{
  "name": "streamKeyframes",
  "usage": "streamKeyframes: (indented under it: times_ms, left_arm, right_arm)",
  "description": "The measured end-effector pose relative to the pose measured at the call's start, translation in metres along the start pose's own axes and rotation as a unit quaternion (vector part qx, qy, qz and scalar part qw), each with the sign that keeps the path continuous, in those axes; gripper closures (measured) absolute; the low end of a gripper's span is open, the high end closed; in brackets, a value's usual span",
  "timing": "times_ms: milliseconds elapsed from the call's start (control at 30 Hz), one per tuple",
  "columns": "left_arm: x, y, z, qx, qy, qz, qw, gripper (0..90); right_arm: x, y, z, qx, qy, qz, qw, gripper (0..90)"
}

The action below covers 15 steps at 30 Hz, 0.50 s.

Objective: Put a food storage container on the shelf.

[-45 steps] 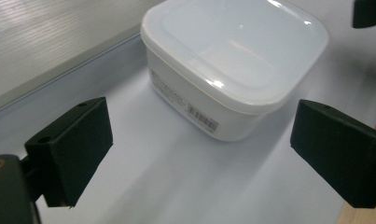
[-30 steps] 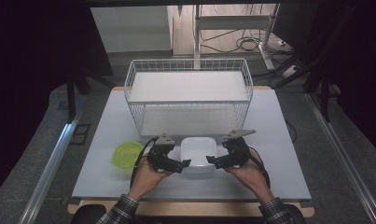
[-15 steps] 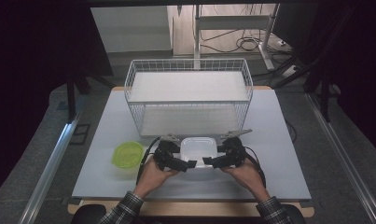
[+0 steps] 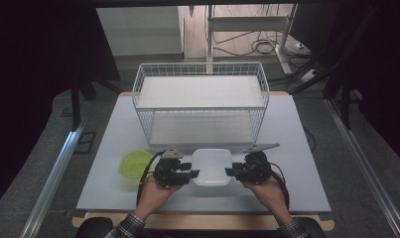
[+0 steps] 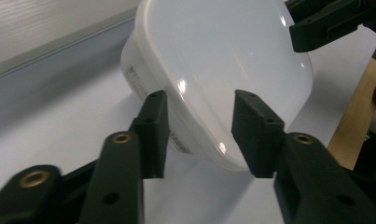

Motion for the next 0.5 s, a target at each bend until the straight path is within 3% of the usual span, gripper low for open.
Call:
streamKeyframes:
  times_ms: [100, 133, 167, 200, 233, 367, 500]
  left_arm:
    - [-0.003, 0.0, 0.0, -0.009, -0.009, 0.009, 0.9999, 69.8]
    - [-0.004, 0.001, 0.0, -0.01, -0.01, 0.011, 0.9998, 69.8]
    - [-0.004, 0.001, 0.0, -0.008, -0.009, 0.018, 0.9998, 74.6]
    - [-0.003, 0.001, -0.001, -0.004, -0.012, 0.03, 0.9995, 78.2]
    - [-0.003, 0.001, -0.001, -0.008, -0.013, 0.029, 0.9995, 78.2]
    - [-0.003, 0.003, -0.003, -0.012, -0.02, 0.033, 0.9992, 78.3]
    - [-0.009, 0.002, 0.001, -0.012, -0.035, 0.029, 0.9989, 78.3]
  right_arm:
    - [-0.004, -0.005, 0.0, 0.039, -0.019, 0.014, 0.999, 75.7]
    - [-0.004, -0.005, 0.0, 0.039, -0.019, 0.014, 0.999, 75.7]
    - [-0.005, -0.005, 0.0, 0.037, -0.021, 0.007, 0.9991, 77.8]
    - [-0.003, -0.002, 0.0, 0.009, -0.022, -0.017, 0.9996, 77.6]
    - [-0.003, 0.001, 0.0, 0.002, -0.024, -0.031, 0.9992, 77.6]
    - [-0.002, 0.006, 0.001, -0.012, -0.035, -0.049, 0.9981, 77.7]
    - [-0.006, 0.008, 0.004, -0.016, -0.051, -0.048, 0.9974, 77.7]
Point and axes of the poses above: each handheld gripper's, and its own axes: x roughly forward along the jaws, z roughly out of its top, y roughly to its left, the point moved 4 cm from there along x, roughly forward along the jaws, and after that the axes turned 2 degrees about -z, right-handed, at the moved point
